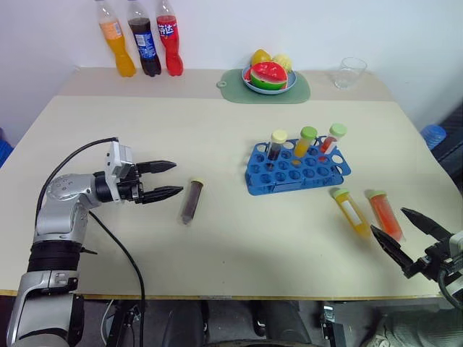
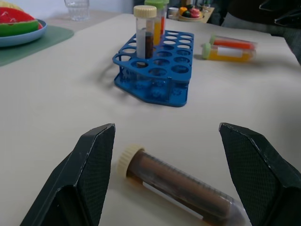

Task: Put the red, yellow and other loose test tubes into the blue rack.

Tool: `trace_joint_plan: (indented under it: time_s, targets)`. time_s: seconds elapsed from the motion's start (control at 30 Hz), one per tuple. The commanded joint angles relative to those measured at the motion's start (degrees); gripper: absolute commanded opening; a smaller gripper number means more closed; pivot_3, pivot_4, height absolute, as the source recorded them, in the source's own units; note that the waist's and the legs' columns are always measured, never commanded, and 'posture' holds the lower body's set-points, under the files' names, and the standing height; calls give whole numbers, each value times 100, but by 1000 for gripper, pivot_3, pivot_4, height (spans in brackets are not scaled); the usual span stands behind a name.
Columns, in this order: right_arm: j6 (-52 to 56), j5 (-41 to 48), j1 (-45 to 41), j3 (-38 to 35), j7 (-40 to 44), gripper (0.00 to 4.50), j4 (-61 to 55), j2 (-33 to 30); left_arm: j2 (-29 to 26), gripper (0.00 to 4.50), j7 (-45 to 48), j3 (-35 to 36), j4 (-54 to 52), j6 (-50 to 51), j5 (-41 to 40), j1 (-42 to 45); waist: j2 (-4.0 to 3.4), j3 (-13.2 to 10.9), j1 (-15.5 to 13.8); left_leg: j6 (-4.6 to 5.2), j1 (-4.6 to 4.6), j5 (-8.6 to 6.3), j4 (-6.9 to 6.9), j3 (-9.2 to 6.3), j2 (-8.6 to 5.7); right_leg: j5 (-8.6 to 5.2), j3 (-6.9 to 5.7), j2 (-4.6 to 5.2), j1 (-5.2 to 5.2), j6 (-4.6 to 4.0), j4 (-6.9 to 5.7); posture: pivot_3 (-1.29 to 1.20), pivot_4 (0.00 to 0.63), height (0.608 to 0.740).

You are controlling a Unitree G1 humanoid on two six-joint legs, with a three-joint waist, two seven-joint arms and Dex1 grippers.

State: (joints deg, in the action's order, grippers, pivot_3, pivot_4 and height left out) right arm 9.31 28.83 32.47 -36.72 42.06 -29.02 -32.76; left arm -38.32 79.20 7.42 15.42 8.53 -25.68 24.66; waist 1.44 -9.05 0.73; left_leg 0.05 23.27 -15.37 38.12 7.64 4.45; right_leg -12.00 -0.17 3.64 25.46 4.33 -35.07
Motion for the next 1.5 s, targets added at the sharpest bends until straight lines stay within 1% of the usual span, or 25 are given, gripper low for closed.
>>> trace_joint_plan:
  time_s: [0.03, 0.27, 0.5, 0.73, 0.8, 0.9, 1.0, 1.2, 1.27, 1.33, 1.5]
  targets:
    - [-15, 25, -20, -118, 0, 3844, -211, -79, -95, 3627, 10, 90, -201, -72, -87, -34, 0, 0, 2, 0, 0, 0, 0, 0, 0, 0, 0, 0, 0, 0, 0, 0, 150, 740]
    - [-49, -70, -116, -103, -34, 3844, -197, -80, 0, 3627, 37, 20, -185, 95, -182, 125, 0, 0, 1, 0, 0, 0, 0, 0, 0, 0, 0, 0, 0, 0, 0, 0, 150, 740]
    - [17, -82, -246, -155, -50, 3844, -247, -150, 61, 3627, 457, -111, -85, 195, -317, 253, 0, 0, 2, 0, 0, 0, 0, 2, -2, 0, 0, -1, 0, 0, 0, 0, 150, 740]
    - [305, -293, -759, 34, -252, 3844, -128, -497, 54, 3627, 1123, -227, 152, 160, -428, 467, 0, 0, 9, 1, 0, 1, 1, 1, -2, 0, 0, -4, 0, 0, -1, 0, 150, 740]
    - [753, -298, -876, 94, -409, 3844, -104, -642, 80, 3627, 1282, -348, 190, 165, -442, 591, 1, -1, 1, 1, 1, 1, 1, 2, -2, 0, 0, -4, 0, 0, 0, 0, 150, 740]
    - [1649, -142, -1207, 156, -662, 3844, 38, -919, 56, 3627, 1330, -819, 320, -272, -461, 824, 2, -1, -12, 1, 3, 1, 5, 2, -8, 0, 0, 1, -3, 0, 0, 0, 150, 740]
    - [2847, 16, -1633, 172, -666, 3844, 668, -1478, 74, 3627, 1330, -1310, 303, -473, -657, 1112, 5, -3, -7, 1, 6, 1, 8, 1, -13, 0, 0, 6, -4, -1, 0, 0, 150, 740]
    - [3771, -109, -1997, 521, -176, 3844, 1502, -2467, -141, 3627, 1330, -1930, 288, -711, -1033, 1308, 1, -3, 17, 5, 10, 0, 1, -8, -20, -5, 0, 1, -1, 7, -1, 0, 150, 740]
    - [4201, -12, -2448, 734, -92, 3844, 1954, -2735, -224, 3627, 1330, -2142, 344, -881, -1049, 1354, 3, -4, 38, 5, 9, 1, 1, -9, -20, -5, 1, 0, -1, 7, -2, 0, 150, 740]
    - [4465, 45, -2930, 933, -41, 3844, 2347, -2840, -255, 3627, 1330, -2265, 367, -948, -1085, 1355, 1, -3, 37, 5, 7, 1, 6, -7, -19, -4, 2, 1, -2, 7, -3, 0, 150, 740]
    - [4827, -11, -3954, 1447, 83, 3844, 3111, -2832, -297, 3627, 1330, -2382, 281, -966, -1160, 1211, 2, -4, 8, 6, 12, 1, 5, -9, -20, -6, 2, 1, -1, 9, -1, 0, 150, 740]
